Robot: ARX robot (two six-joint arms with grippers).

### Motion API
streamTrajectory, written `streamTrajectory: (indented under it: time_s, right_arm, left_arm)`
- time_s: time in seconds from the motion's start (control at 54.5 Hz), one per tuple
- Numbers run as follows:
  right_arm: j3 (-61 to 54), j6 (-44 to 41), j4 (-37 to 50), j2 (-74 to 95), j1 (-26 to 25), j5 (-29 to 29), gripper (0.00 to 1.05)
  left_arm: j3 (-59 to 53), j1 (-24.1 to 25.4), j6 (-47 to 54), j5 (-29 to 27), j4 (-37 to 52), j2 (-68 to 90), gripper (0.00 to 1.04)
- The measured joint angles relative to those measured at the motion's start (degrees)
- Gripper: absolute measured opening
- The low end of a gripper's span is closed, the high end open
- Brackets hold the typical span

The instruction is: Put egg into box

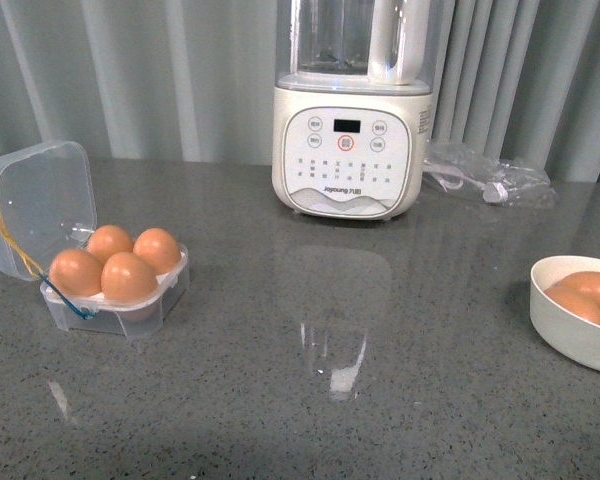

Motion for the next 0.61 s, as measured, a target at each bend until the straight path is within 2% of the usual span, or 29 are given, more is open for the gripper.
streamTrajectory:
  time_s: [0.606]
  right_arm:
    - [-1.01,0.02,-10.51,-11.98,0.00,0.00,0.03]
  left_arm:
    - [0.00,0.00,0.00,0.00,0.00,0.00,0.98]
